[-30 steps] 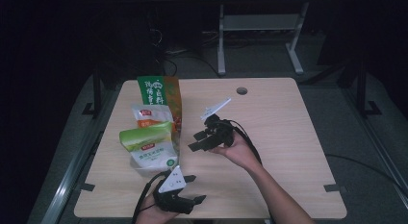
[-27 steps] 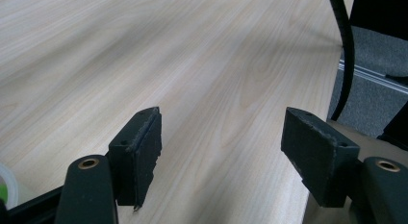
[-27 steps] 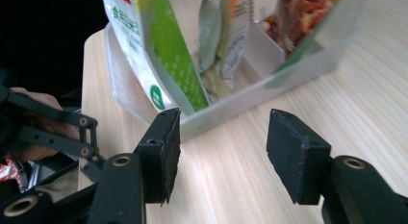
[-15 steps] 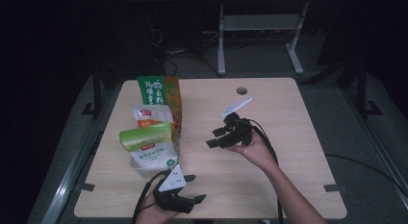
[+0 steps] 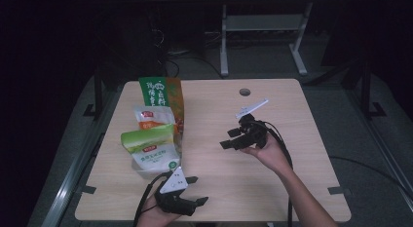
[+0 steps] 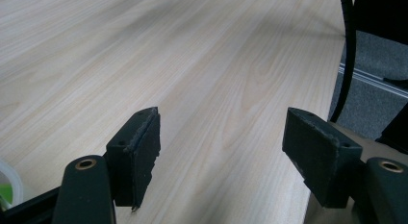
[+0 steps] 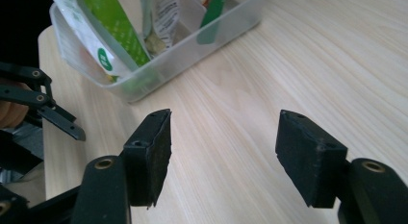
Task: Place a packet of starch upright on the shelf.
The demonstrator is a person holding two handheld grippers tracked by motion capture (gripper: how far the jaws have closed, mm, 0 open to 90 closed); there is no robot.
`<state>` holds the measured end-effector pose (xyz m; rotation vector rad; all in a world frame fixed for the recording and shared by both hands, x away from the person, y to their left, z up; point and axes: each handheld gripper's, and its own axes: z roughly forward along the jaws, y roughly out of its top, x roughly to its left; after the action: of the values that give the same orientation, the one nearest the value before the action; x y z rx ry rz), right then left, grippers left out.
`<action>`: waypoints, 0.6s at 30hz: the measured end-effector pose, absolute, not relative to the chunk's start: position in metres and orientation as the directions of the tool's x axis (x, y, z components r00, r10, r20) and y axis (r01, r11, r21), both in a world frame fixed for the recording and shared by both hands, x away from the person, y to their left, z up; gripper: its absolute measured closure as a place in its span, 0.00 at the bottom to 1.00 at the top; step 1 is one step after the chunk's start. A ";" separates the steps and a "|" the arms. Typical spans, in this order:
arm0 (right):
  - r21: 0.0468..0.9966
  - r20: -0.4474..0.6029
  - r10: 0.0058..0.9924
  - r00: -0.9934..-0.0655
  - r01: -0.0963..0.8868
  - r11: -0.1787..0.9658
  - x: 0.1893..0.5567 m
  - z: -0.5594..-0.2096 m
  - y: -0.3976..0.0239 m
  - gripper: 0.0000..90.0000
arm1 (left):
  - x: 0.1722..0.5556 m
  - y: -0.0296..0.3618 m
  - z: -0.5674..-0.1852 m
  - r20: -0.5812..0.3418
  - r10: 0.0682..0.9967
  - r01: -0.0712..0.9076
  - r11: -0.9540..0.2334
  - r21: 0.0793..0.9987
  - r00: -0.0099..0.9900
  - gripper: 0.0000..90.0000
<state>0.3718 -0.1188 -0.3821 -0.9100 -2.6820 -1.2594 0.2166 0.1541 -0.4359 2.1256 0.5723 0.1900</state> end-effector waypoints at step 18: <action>0.665 0.286 0.563 -0.775 0.584 0.465 0.360 -0.393 -0.157 0.38 | 0.219 0.156 -0.436 -0.074 0.469 0.329 -0.491 0.806 0.880 0.32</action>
<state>0.3600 -0.1574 -0.3928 -1.0431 -2.6664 -1.2273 0.2187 0.1563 -0.4361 2.1282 0.5746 0.1931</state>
